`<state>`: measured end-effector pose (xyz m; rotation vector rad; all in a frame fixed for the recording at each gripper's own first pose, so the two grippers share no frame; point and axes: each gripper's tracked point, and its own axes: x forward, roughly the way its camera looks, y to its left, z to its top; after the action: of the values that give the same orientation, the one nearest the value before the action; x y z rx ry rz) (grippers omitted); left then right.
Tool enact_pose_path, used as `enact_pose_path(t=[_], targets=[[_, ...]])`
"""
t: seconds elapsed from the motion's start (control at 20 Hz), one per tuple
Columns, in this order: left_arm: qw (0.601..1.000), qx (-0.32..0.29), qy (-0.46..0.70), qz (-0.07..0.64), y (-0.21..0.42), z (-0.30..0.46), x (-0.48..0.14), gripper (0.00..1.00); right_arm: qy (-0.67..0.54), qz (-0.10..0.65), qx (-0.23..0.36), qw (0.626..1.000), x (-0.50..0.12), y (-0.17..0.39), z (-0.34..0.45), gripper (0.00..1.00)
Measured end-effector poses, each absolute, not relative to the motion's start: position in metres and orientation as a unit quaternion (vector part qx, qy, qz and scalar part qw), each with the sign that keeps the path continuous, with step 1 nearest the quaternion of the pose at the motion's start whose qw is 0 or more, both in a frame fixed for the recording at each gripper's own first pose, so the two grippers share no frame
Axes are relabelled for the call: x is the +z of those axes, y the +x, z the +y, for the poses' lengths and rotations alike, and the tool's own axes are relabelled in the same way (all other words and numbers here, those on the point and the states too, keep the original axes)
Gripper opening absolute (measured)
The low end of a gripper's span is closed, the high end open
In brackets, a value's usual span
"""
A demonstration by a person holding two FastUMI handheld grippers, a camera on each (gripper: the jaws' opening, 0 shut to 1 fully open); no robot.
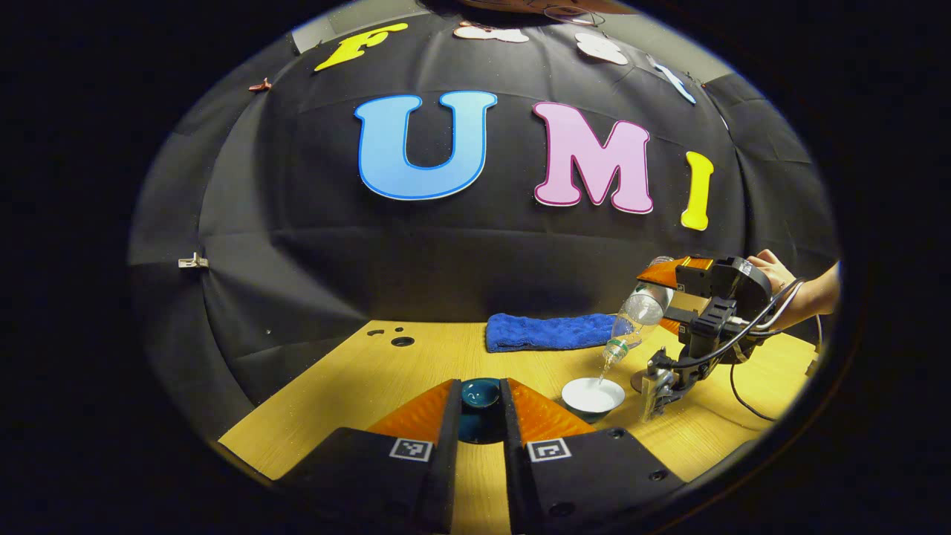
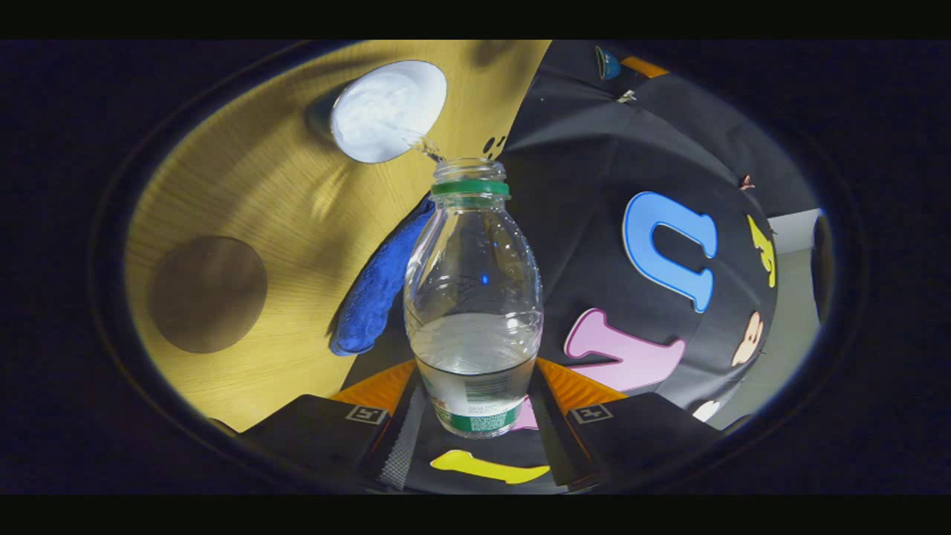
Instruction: Open the teacup lid with one hand, grasp the water bottle and pour water into the teacup with the other hand; after pouring, place the water bottle on the coaster and then close the teacup lid.
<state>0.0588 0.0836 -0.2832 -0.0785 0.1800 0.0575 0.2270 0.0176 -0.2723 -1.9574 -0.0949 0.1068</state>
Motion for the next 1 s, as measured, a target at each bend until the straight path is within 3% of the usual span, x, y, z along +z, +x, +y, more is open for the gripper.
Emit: enact_pose_path(t=[0.4,0.45,0.65,0.7,0.75,1.0], targets=[[0.994,0.031,-0.040,0.093,0.057,0.084,-0.288,0.29,-0.855,-0.113,0.043,0.504,-0.266,0.222,0.030,0.73],[0.994,0.031,-0.040,0.093,0.057,0.083,-0.288,0.32,-0.857,-0.122,0.040,0.500,-0.265,0.222,0.032,0.73],[0.995,0.032,-0.038,0.092,0.058,0.084,-0.289,0.32,-0.854,-0.156,0.035,0.496,-0.265,0.214,0.039,0.73],[0.994,0.033,-0.038,0.092,0.058,0.085,-0.287,0.28,-0.855,-0.166,0.032,0.490,-0.265,0.211,0.042,0.73],[0.995,0.034,-0.037,0.091,0.058,0.085,-0.288,0.32,-0.855,-0.176,0.033,0.487,-0.265,0.205,0.045,0.73],[0.995,0.038,-0.036,0.090,0.057,0.085,-0.286,0.32,-0.854,-0.184,0.040,0.484,-0.267,0.203,0.047,0.73]])
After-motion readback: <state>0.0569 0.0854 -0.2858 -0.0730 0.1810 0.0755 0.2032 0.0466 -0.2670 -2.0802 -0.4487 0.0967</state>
